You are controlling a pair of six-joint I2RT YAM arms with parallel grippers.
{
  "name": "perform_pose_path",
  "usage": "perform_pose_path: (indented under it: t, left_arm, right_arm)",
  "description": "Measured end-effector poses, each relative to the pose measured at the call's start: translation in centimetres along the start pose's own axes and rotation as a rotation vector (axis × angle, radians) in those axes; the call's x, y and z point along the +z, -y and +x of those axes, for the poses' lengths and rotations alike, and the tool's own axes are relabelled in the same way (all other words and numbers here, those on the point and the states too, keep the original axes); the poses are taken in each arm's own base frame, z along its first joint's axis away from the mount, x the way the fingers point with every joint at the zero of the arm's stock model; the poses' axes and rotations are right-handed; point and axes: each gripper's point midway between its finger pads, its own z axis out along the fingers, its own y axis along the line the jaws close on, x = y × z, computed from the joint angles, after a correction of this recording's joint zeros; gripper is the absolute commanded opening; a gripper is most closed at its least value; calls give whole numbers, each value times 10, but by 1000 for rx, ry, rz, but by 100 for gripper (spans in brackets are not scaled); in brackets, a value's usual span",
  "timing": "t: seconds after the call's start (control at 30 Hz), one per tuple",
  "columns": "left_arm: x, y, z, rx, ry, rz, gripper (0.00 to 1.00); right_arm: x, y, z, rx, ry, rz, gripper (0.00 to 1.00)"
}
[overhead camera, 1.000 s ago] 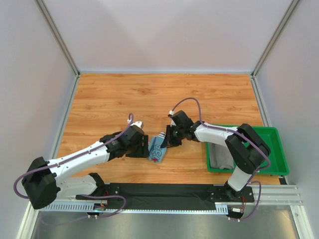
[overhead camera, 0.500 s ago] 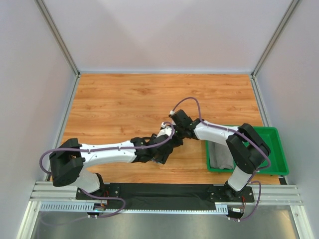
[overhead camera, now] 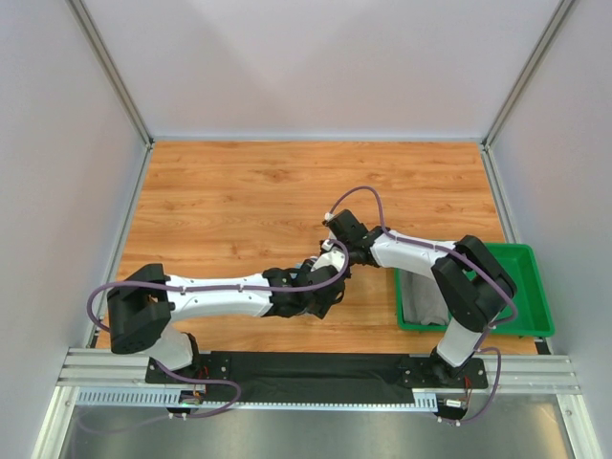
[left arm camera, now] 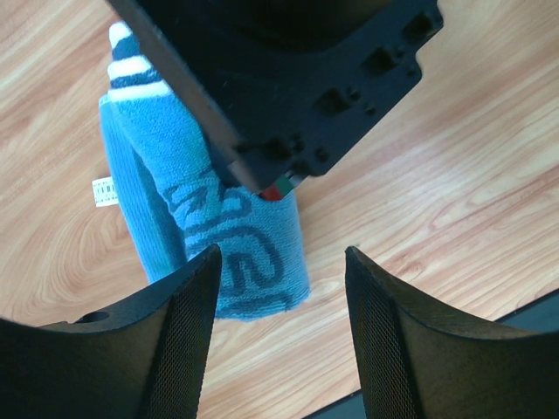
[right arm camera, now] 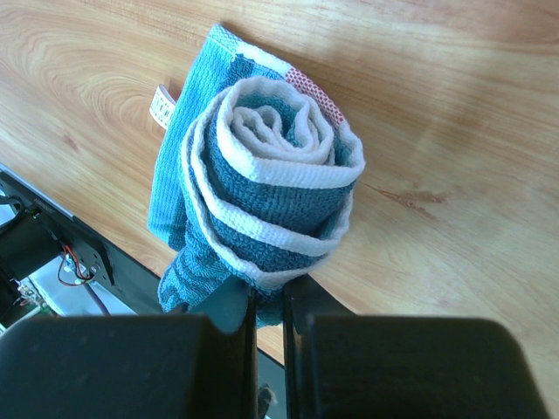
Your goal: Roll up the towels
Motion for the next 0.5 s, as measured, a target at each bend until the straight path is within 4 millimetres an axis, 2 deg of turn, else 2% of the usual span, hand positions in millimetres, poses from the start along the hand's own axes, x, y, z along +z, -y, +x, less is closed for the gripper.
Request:
perform_pose_path:
  t: [0.1, 0.37, 0.5]
  left_arm:
    - [2, 4, -4, 6, 5, -9, 65]
    - [18, -2, 12, -12, -17, -55, 65]
    - [21, -7, 15, -35, 1, -85, 70]
  right_arm:
    - [0, 0, 0, 0, -3, 1, 0]
    - [1, 0, 0, -7, -7, 2, 0]
    - [0, -1, -1, -9, -7, 1, 0]
